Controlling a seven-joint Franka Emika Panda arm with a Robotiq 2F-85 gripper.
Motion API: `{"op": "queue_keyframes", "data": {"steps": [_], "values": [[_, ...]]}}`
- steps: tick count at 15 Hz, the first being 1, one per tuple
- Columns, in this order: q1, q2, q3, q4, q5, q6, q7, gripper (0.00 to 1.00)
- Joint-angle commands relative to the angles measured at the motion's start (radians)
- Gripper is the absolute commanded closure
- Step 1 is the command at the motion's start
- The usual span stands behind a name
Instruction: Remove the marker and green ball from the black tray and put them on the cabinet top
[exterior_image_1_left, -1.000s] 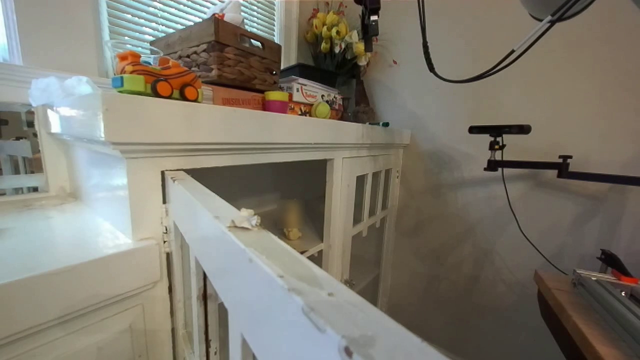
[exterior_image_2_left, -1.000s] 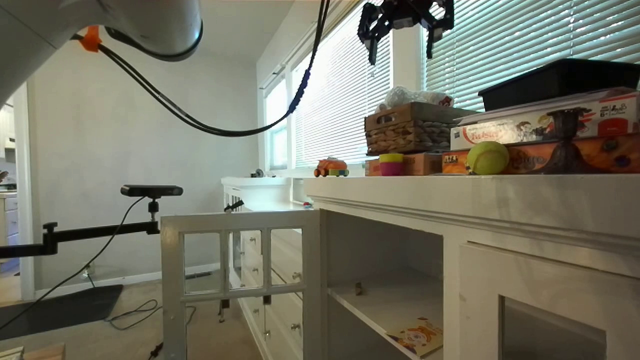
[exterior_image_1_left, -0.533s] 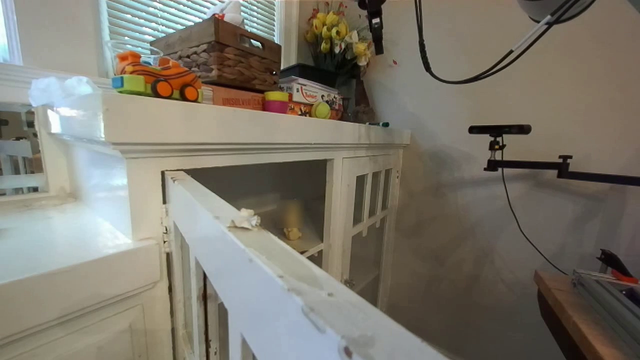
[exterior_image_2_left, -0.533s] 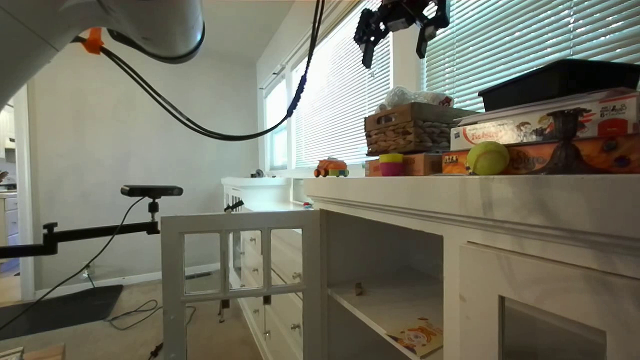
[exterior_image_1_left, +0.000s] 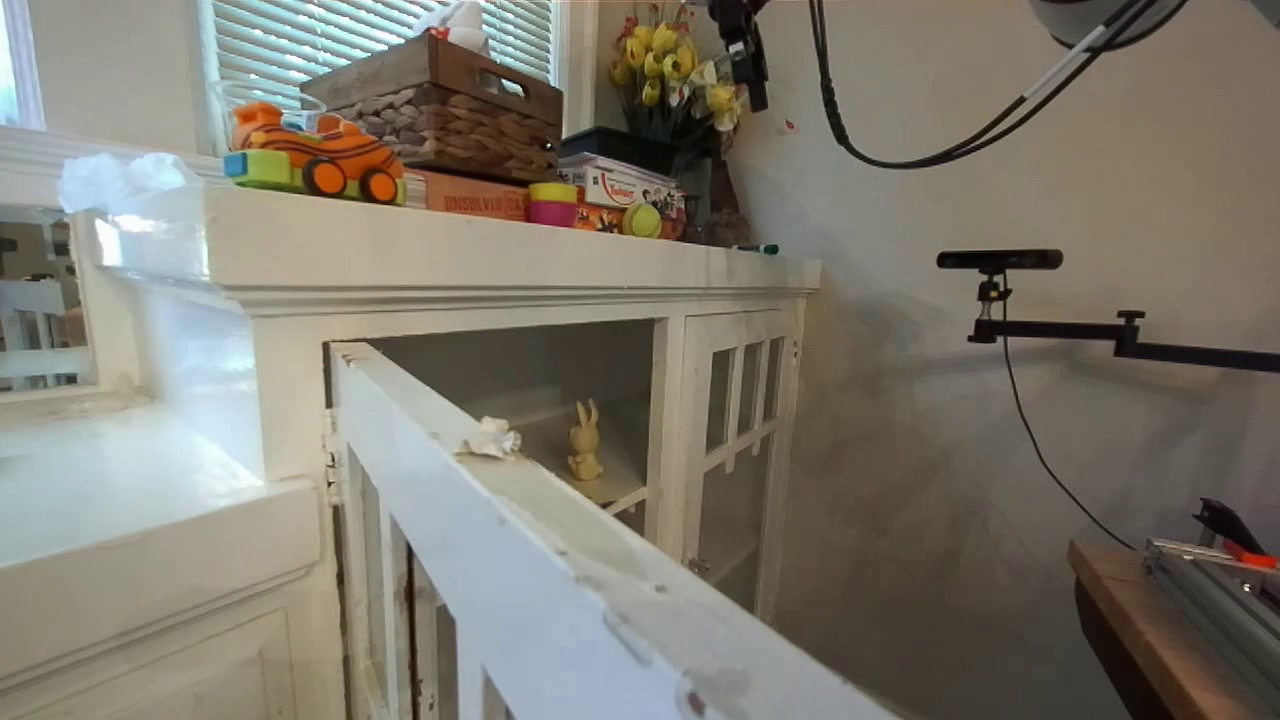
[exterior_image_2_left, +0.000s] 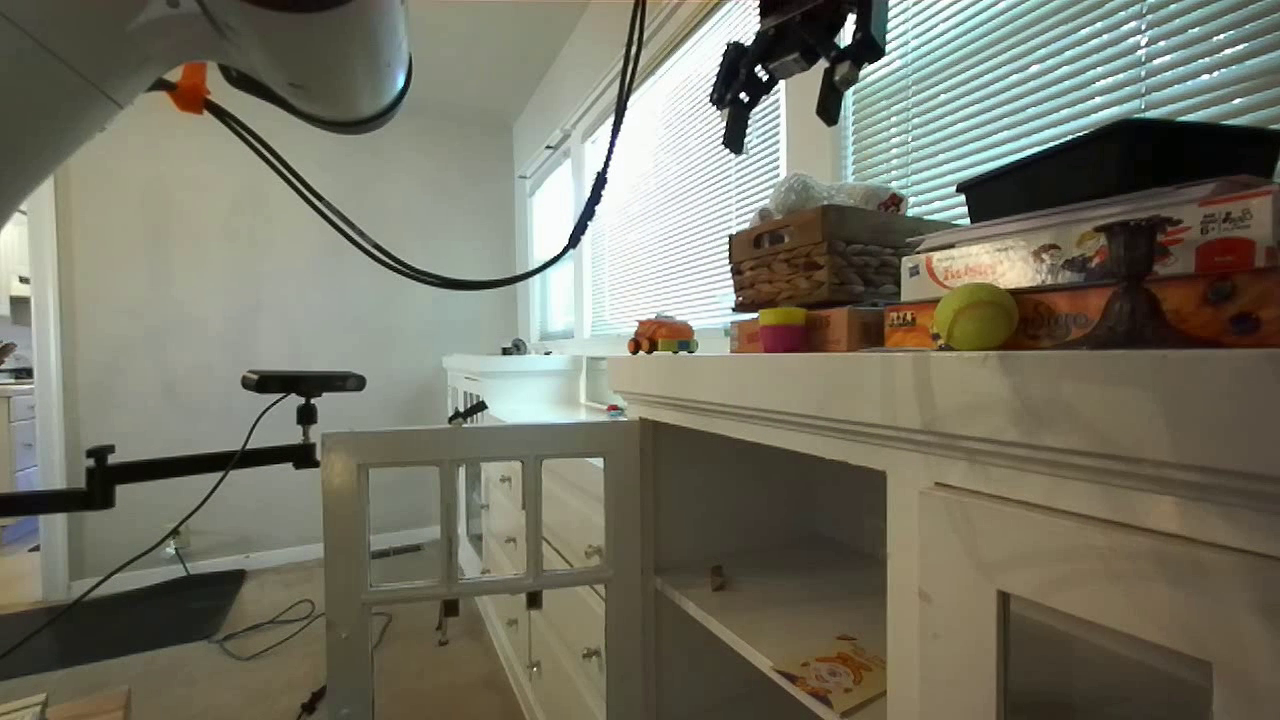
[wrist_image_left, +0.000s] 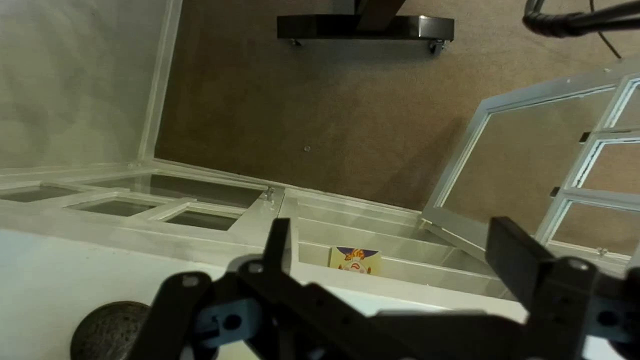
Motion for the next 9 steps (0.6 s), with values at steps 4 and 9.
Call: {"op": "queue_keyframes", "data": {"steps": [4,9], "values": [[0.023,0.048,0.019,0.034,0.007,0.046,0.034,0.00],[0.024,0.040,0.025,0.012,-0.001,0.045,0.010,0.00]]}}
